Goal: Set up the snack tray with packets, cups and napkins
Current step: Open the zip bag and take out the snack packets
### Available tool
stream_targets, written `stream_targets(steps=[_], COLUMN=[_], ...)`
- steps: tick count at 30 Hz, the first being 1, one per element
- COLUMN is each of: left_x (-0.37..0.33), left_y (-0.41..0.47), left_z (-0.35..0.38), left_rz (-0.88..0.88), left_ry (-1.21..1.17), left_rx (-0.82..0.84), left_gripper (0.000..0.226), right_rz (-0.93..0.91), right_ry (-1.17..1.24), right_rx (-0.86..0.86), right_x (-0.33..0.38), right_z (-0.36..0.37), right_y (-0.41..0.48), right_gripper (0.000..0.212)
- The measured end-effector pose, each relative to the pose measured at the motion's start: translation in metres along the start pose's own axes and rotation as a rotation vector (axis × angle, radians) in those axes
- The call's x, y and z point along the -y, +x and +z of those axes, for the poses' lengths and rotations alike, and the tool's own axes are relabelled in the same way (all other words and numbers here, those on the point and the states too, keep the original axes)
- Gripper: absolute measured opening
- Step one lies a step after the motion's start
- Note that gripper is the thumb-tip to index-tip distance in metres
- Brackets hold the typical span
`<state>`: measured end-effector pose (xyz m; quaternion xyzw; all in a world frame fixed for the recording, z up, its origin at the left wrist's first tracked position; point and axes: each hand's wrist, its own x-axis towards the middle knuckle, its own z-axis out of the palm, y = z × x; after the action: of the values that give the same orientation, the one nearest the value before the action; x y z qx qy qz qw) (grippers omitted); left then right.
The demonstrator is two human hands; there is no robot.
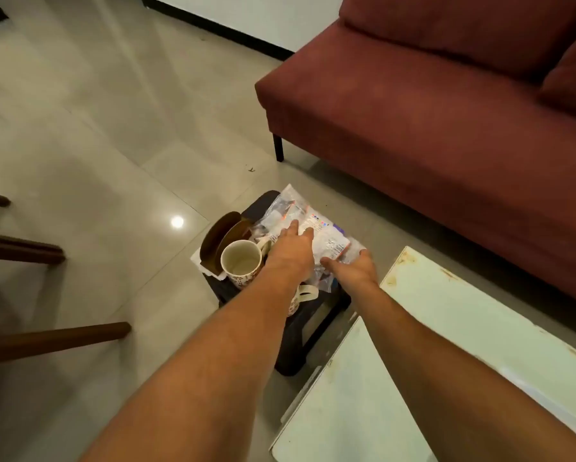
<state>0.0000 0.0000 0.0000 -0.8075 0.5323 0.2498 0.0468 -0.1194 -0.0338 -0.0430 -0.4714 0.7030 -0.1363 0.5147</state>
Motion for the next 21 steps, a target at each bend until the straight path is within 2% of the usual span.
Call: stream_targets(steps=[4,6,8,10,13,17,21], left_x=[0.004,0.006,0.009,0.01,0.011,0.006,-0.006], left_y=[0.015,0.018,0.02,0.022,0.023,0.022,0.018], left_z=[0.005,0.007,0.007,0.006,0.007,0.008,0.002], left_rz=[-0.035,-0.038,-0.034,-0.036,-0.052,-0.083,-0.09], left_ry=[0.053,0.024,-0.003,-0.032,-0.054,-0.06,-0.155], left_rx=[0.021,0.009,-0.022,-0.043,-0.059,-0.042,-0.058], left_gripper=[0.071,0.068,0.068,0.066,0.063,0.068,0.058], right_rz=[0.089,0.106,0.116,0.113,0.112,0.123,-0.005], right_ry=[0.194,0.233,0.232,0.225,0.361,0.476,0.53], right_rx=[0.017,-0.003,-0.014,-0.001,0.068,0.118,0.079], right_x=[0.004,0.005,0.003,-0.002,-0.005,-0.004,-0.003], right_z=[0.015,0.019,0.018,0.018,0.018,0.019,0.018], right_y=[0.011,0.014,0.019,0.024,0.026,0.021,0.01], right_gripper=[0.096,0.092,0.084,0.065,0.038,0.032,0.022])
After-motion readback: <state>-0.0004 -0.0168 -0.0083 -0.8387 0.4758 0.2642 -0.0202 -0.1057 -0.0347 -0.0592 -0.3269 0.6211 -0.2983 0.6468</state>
